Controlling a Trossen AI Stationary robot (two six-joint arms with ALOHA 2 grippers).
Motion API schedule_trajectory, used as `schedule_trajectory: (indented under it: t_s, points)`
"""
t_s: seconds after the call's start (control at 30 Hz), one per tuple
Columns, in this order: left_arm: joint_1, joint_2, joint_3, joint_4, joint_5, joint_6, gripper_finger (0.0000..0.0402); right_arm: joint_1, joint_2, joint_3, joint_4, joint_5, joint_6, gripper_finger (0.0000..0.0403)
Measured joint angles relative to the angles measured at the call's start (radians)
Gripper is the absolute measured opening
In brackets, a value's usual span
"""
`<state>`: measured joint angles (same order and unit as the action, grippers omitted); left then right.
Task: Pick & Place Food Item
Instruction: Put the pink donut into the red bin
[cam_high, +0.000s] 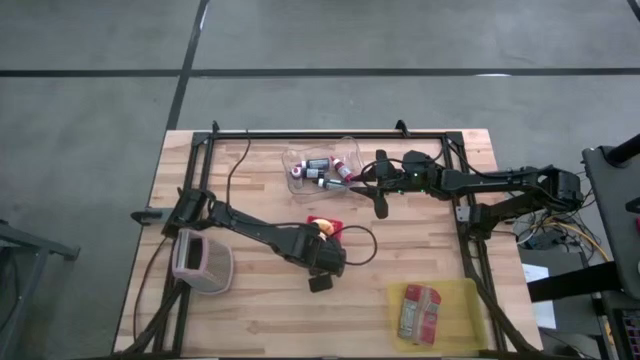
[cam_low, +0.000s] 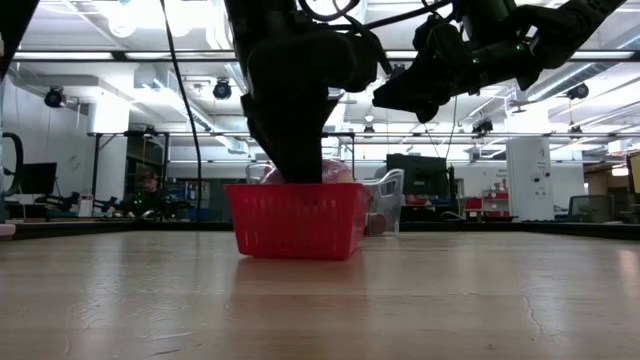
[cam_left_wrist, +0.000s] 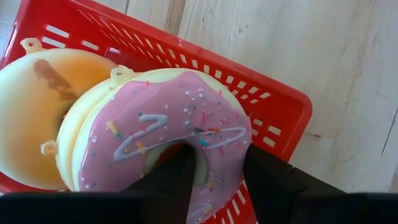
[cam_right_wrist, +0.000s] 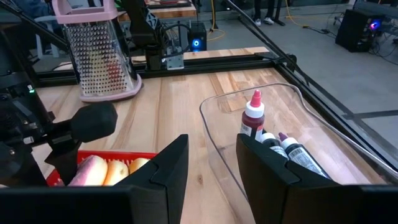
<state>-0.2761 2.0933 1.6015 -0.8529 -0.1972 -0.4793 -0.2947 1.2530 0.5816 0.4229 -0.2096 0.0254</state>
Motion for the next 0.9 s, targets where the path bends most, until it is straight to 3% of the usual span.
schedule_trajectory:
  t_s: [0.37, 0.9]
  points:
    - [0.000, 0.000, -0.002, 0.008, 0.004, 0.000, 0.0197, 0.000, 0.000, 0.000, 0.000, 0.000, 0.000, 0.0130]
    - [0.000, 0.000, -0.003, 0.007, 0.004, 0.000, 0.0202, 0.000, 0.000, 0.000, 0.000, 0.000, 0.000, 0.0130]
